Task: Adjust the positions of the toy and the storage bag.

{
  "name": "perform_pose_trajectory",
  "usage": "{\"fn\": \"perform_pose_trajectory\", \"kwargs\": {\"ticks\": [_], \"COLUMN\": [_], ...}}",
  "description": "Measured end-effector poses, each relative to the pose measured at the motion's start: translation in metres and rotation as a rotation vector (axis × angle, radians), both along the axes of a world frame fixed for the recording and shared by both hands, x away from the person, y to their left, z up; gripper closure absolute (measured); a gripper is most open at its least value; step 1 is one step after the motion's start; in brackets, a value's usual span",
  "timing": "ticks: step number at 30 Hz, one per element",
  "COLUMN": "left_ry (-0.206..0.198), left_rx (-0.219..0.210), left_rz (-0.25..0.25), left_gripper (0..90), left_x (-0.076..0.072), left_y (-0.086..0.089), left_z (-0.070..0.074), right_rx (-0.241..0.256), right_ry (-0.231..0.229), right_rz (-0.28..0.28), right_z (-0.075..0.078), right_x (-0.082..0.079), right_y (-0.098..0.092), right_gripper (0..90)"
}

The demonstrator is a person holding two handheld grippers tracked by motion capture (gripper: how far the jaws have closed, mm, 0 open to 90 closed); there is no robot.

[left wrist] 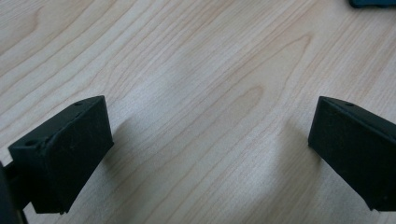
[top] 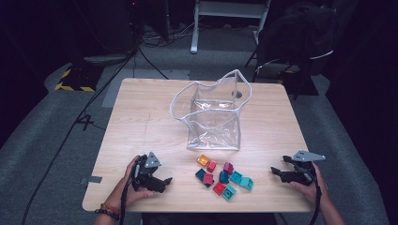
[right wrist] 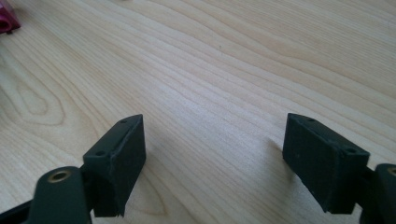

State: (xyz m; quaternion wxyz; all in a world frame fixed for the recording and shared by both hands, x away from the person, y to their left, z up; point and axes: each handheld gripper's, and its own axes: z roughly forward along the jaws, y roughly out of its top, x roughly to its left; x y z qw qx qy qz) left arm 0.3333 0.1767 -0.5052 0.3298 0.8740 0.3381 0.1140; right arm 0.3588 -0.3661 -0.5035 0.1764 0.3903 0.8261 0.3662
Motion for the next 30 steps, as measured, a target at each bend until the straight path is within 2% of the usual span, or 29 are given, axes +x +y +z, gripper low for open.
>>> {"fn": "perform_pose_trajectory", "kwargs": {"ticks": [7, 8, 10, 11, 12, 15, 18, 22, 30], "left_ry": [-0.001, -0.001, -0.001, -0.001, 0.0, 0.0, -0.001, -0.001, 0.0], "left_rx": [0.001, 0.001, 0.001, 0.001, -0.001, 0.0, 0.001, -0.001, 0.0], "left_rz": [-0.015, -0.015, -0.013, -0.013, -0.012, -0.013, -0.013, -0.011, -0.004], "left_gripper": [0.0, 0.0, 0.0, 0.0, 0.0, 0.0, 0.0, 0.0, 0.1], "left_x": [-0.001, -0.001, -0.001, -0.001, -0.001, -0.001, -0.001, -0.001, -0.001], "left_y": [-0.001, -0.001, -0.001, -0.001, -0.001, -0.001, -0.001, -0.001, -0.002], "left_z": [0.0, 0.0, 0.0, 0.0, 0.0, 0.0, 0.0, 0.0, 0.0], "right_rx": [0.024, 0.063, 0.046, 0.046, 0.061, 0.035, 0.026, 0.065, 0.026], "right_ry": [0.012, 0.02, -0.013, -0.013, -0.032, -0.054, -0.059, -0.045, -0.053], "right_rz": [0.021, 0.037, 0.047, 0.047, 0.076, 0.106, 0.145, 0.197, 0.265], "right_z": [0.002, 0.006, 0.012, 0.012, 0.017, 0.02, 0.02, 0.021, 0.021], "right_x": [-0.006, -0.009, -0.013, -0.013, -0.017, -0.022, -0.026, -0.028, -0.039], "right_y": [0.001, 0.003, 0.008, 0.008, 0.013, 0.023, 0.031, 0.038, 0.06], "right_gripper": [21.8, 21.6, 22.7, 22.7, 23.0, 23.1, 23.2, 23.9, 24.7]}}
